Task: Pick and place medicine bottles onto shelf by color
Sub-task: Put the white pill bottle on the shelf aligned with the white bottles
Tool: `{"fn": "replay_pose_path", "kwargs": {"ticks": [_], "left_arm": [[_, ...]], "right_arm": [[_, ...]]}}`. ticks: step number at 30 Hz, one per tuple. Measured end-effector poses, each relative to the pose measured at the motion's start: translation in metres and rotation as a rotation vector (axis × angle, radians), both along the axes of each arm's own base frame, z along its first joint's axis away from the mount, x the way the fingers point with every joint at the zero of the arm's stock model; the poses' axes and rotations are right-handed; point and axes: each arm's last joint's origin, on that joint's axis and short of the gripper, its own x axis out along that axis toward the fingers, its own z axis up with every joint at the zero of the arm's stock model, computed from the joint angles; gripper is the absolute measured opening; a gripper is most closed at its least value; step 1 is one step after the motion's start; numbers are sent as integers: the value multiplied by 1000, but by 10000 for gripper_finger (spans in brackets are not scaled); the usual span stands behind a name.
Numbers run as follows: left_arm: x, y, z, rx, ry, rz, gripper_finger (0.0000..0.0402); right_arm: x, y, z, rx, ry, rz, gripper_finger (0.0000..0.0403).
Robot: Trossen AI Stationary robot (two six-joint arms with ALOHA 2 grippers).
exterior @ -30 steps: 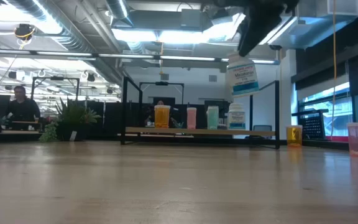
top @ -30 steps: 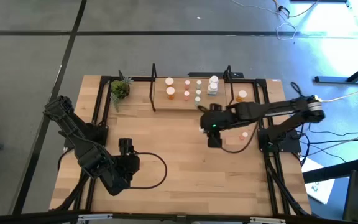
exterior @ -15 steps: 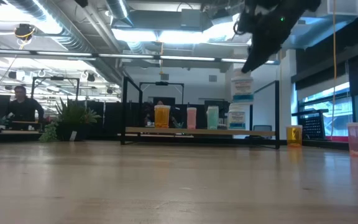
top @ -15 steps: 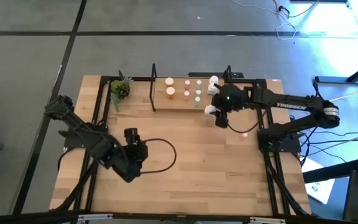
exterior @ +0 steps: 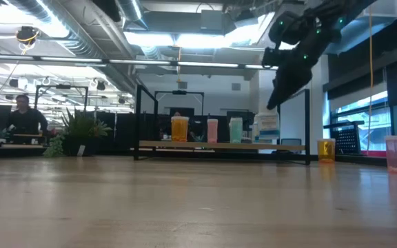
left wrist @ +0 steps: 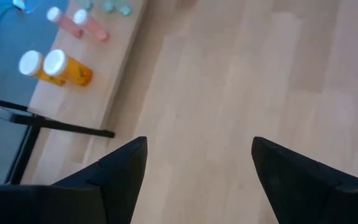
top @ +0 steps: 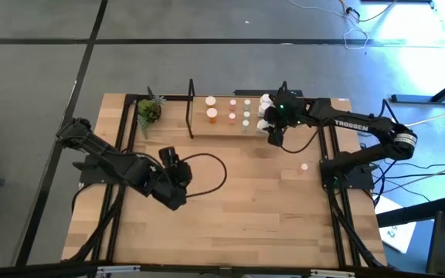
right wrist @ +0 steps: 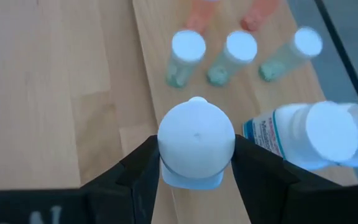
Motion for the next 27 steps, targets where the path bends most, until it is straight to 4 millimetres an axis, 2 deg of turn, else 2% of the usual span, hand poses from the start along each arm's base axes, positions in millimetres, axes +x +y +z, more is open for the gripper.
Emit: {"fn": "replay_pose_path", "kwargs": {"ticks": [11, 23, 27], "left_arm": [[7, 15, 0, 5, -9, 62, 284], [7, 16, 0, 19, 6, 39, 284], [7, 16, 0, 18, 7, 38, 284]], "right_arm": [[2, -11, -9, 26, 9, 5, 184], [2, -12, -9, 23, 2, -1, 216], [1, -13, -9, -20, 29, -50, 227]]}}
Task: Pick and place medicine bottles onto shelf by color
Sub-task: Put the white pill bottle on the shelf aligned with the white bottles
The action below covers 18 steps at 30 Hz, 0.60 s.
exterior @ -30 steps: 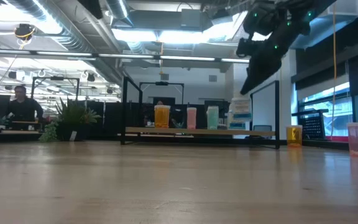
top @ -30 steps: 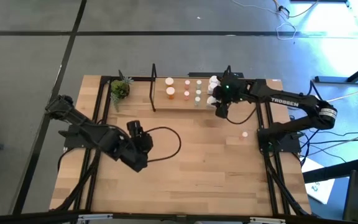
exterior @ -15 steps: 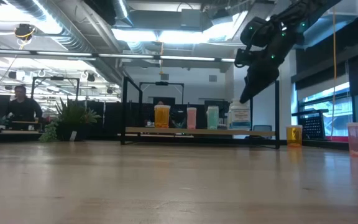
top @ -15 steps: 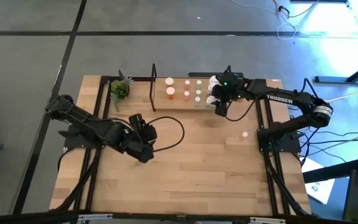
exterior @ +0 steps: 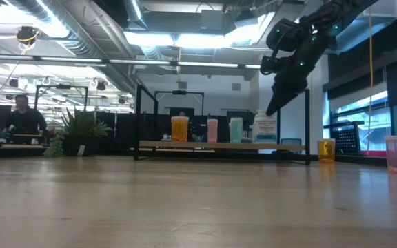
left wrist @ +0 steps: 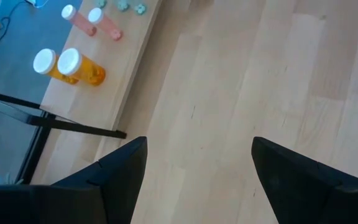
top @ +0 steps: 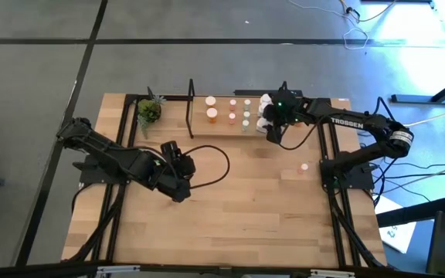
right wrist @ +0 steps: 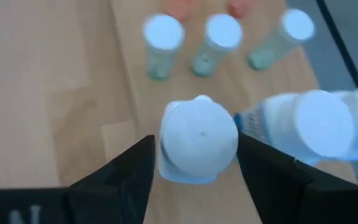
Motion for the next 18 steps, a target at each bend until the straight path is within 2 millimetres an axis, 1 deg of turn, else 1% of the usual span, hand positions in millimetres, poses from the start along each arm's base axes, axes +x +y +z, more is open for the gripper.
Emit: {"fn": "replay_pose_path", "kwargs": {"ticks": [2, 18], "left_arm": [[0, 0, 0, 0, 0, 0, 284], [0, 0, 0, 0, 0, 0, 284]], "right_arm": [[0, -1, 0, -19, 12, -5, 229], [0, 0, 0, -8, 5, -18, 219]]}}
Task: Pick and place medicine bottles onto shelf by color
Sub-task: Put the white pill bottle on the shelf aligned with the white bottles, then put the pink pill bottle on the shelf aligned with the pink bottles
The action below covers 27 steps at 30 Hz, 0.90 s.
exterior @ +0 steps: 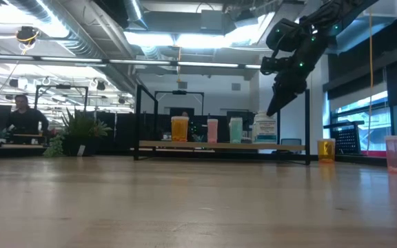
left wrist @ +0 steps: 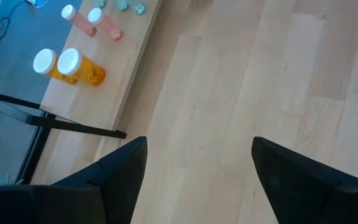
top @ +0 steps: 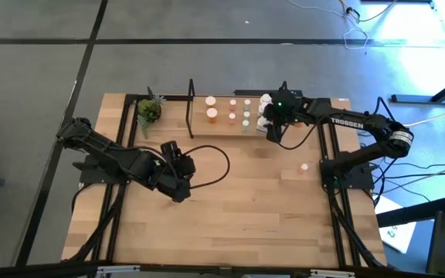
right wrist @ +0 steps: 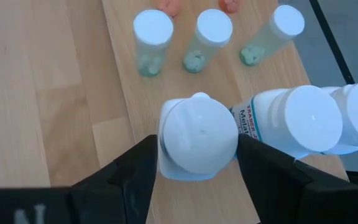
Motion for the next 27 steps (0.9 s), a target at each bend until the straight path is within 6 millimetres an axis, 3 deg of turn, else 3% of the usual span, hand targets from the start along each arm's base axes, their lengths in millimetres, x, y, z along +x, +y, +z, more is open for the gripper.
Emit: {"fn": "replay_pose_path", "kwargs": {"ticks": [14, 27], "left_arm": [[0, 0, 0, -5, -4, 7, 284], [0, 0, 0, -6, -5, 8, 284]], "right_arm": [[0, 1, 0, 5, 1, -4, 219], [3, 2, 18, 12, 12, 7, 219]]}}
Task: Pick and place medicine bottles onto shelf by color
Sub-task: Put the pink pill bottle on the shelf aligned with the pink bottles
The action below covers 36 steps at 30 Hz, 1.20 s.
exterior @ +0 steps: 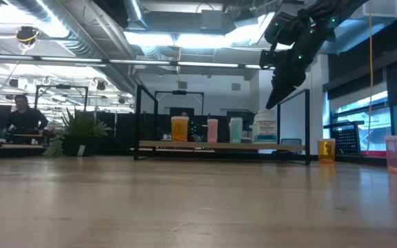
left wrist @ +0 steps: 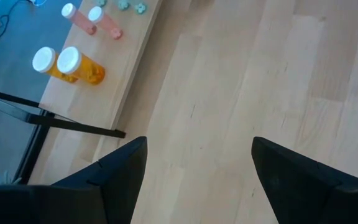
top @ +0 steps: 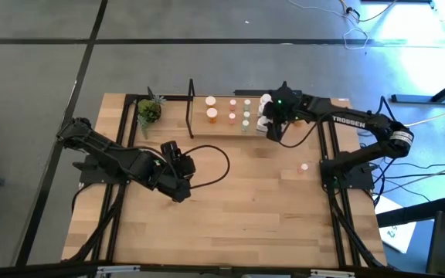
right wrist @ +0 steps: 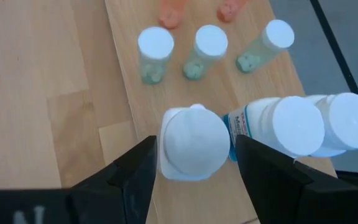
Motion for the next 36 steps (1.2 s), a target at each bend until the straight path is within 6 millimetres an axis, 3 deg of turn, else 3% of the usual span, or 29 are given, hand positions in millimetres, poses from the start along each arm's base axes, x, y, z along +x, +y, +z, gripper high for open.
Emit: {"fn": "replay_pose_path", "kwargs": {"ticks": [7, 15, 23, 31, 36], "left_arm": [[0, 0, 0, 0, 0, 0, 284], [0, 0, 0, 0, 1, -1, 284], [0, 0, 0, -4, 0, -1, 284], [0, 0, 0, -6, -5, 0, 284], [0, 0, 0, -6, -5, -1, 284]], "right_arm": [[-2, 8, 22, 54, 44, 20, 219], [-23, 53, 47, 182, 124, 62, 219], [-40, 94, 43, 506, 300, -70, 219], [-46, 113, 41, 459, 392, -423, 219], [-54, 125, 26, 445, 473, -503, 219]]}}
